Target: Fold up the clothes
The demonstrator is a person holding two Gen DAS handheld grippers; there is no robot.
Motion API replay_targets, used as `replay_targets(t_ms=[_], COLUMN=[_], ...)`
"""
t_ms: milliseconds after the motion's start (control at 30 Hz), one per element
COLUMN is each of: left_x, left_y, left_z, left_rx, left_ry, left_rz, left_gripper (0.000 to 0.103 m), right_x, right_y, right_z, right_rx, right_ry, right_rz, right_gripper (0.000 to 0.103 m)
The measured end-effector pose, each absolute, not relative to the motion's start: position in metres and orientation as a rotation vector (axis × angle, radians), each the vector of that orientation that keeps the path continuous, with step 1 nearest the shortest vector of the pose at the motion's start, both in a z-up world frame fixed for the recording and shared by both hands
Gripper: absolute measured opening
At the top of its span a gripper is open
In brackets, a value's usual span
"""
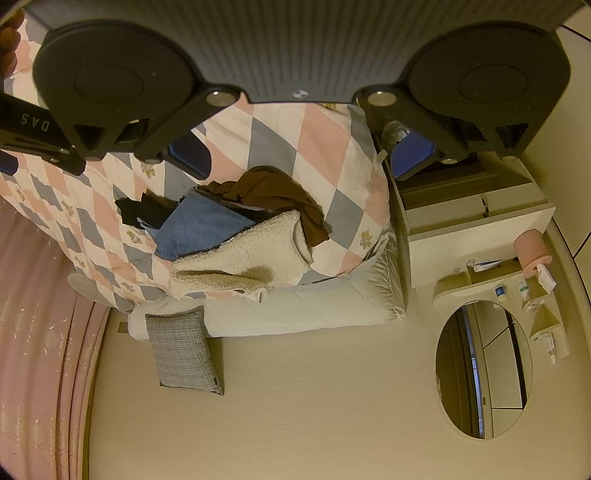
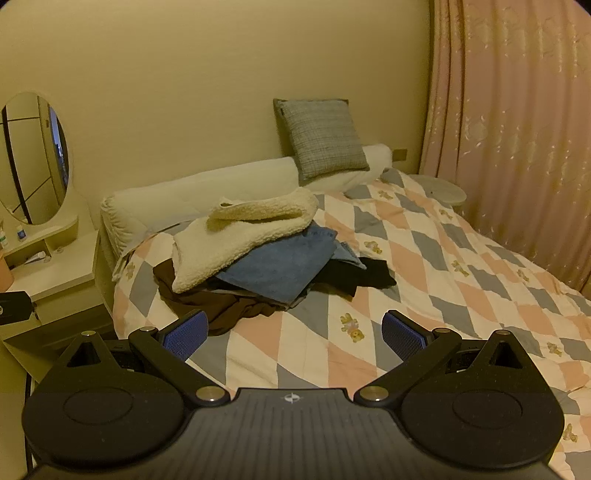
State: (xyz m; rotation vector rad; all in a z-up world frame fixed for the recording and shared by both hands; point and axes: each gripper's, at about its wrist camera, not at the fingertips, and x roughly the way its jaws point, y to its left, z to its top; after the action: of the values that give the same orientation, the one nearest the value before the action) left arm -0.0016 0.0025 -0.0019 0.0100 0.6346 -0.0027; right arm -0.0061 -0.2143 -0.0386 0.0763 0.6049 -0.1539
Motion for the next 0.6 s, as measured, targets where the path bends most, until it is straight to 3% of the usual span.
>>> replay_targets(t_ms=[600], left_x=[-0.002], left_y=[0.016], left_z=[-0.008], left_rx=[-0.001], left_ry=[0.664], left_rz=[0.012], left_gripper=[0.103], right_x=[-0.008], right_y=[-0.218], right_z=[-0.034], right_rx=[0.073], right_ry=[0.597], right_rz=[-0.162], right_gripper=[0.103])
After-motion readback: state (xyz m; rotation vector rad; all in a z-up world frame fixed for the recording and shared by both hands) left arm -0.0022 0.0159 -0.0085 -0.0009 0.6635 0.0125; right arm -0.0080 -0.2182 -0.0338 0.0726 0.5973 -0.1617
